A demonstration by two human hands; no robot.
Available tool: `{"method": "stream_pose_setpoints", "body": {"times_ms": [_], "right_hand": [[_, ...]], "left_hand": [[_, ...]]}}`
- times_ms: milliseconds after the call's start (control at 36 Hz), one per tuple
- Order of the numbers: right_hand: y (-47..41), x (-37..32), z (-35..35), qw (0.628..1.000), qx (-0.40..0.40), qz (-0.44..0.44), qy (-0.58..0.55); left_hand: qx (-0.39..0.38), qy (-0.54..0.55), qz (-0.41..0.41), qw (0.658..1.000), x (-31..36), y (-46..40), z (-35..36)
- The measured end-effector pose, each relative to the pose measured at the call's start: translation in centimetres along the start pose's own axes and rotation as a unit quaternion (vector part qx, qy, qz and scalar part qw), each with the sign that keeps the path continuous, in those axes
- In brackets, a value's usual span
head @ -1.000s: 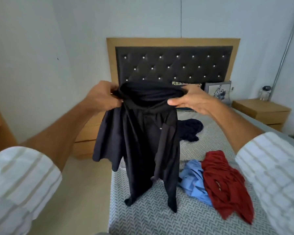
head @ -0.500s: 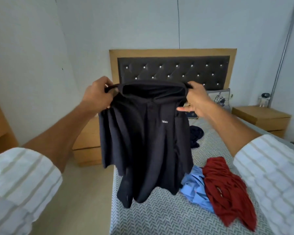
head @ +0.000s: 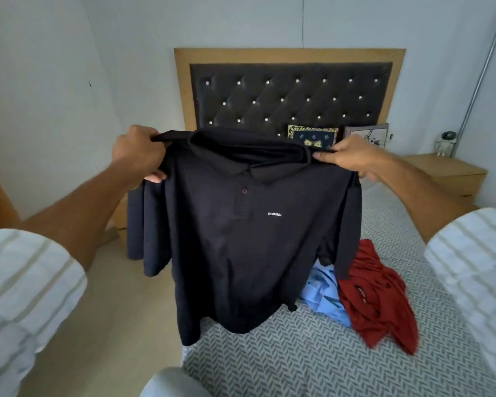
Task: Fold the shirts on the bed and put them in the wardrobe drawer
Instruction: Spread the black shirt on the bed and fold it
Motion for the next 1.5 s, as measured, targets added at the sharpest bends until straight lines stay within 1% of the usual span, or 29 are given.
{"method": "stream_pose_setpoints", "body": {"times_ms": [83,167,222,278,333,389,444,500,611,694,778,861,917,1000,1083,1139,1250,1333,1389,1500], "right_hand": [[0.1,1.7,-0.8,0.997,-0.028,0.044,0.05],[-0.5,3.9,-0.7,0.996,-0.026,0.072,0.048],[-0.3,5.2,-0.2,0.998,0.008,0.064,0.013],[-0.1,6.5,0.4,0.997,0.038,0.053,-0.046],[-0.1,8.4,1.4,0.992,0.034,0.063,-0.1],[-0.4,11.2,2.8,0.987,0.02,0.098,-0.127],[-0.8,14.0,4.3,0.98,-0.01,0.144,-0.14],[-1.1,16.3,5.9,0.969,-0.058,0.184,-0.155],[-1.7,18.9,8.6,0.946,-0.148,0.214,-0.193],[-3.1,20.2,10.1,0.93,-0.154,0.232,-0.241],[-5.0,20.7,11.3,0.916,-0.141,0.249,-0.282],[-6.8,19.5,11.6,0.912,-0.103,0.243,-0.315],[-8.6,18.5,11.3,0.907,-0.069,0.233,-0.344],[-11.7,16.5,9.7,0.902,-0.016,0.205,-0.379],[-14.1,13.4,7.2,0.902,0.032,0.157,-0.4],[-15.4,10.8,5.2,0.904,0.059,0.116,-0.408],[-17.1,5.7,1.9,0.902,0.09,0.029,-0.422],[-17.6,2.4,-0.4,0.897,0.11,-0.04,-0.426],[-17.5,0.9,-1.5,0.892,0.126,-0.072,-0.429],[-16.6,-0.8,-2.3,0.887,0.134,-0.121,-0.426]], "left_hand": [[-0.012,-0.036,0.015,0.999,-0.4,0.1,0.8],[-0.018,-0.056,0.016,0.998,-1.1,0.2,2.2],[-0.026,-0.065,0.007,0.998,-1.7,0.4,3.3],[-0.05,-0.062,-0.008,0.997,-2.6,0.6,4.8],[-0.077,-0.056,-0.033,0.995,-3.7,0.8,6.5],[-0.099,-0.057,-0.062,0.992,-5.1,0.8,8.4],[-0.124,-0.047,-0.094,0.987,-6.8,0.7,10.1],[-0.16,-0.029,-0.134,0.978,-8.6,0.7,12.1],[-0.216,0.006,-0.217,0.952,-11.6,0.9,15.7],[-0.232,0.05,-0.276,0.931,-13.4,0.9,18.2],[-0.247,0.146,-0.31,0.906,-14.8,0.1,20.5],[-0.246,0.247,-0.324,0.88,-14.8,-1.5,22.3],[-0.235,0.305,-0.312,0.869,-14.1,-3.2,23.0],[-0.225,0.357,-0.268,0.866,-11.6,-6.3,23.1],[-0.203,0.42,-0.214,0.858,-7.7,-9.9,21.6],[-0.175,0.453,-0.172,0.857,-4.9,-12.3,19.6],[-0.107,0.487,-0.089,0.862,0.6,-15.5,14.9],[-0.061,0.519,-0.033,0.852,3.7,-16.7,11.8],[-0.043,0.523,-0.008,0.851,4.7,-16.9,10.3],[-0.022,0.516,0.027,0.856,5.2,-16.3,8.8]]}}
Point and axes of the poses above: each hand's wrist, its own y-axis away from the middle knuckle, its own z-axis out of the palm, x = y × z, the point moved 5 cm from there along -y, towards the middle knuckle, and after that the axes turned 10 degrees about -x, right-handed, at the moved point
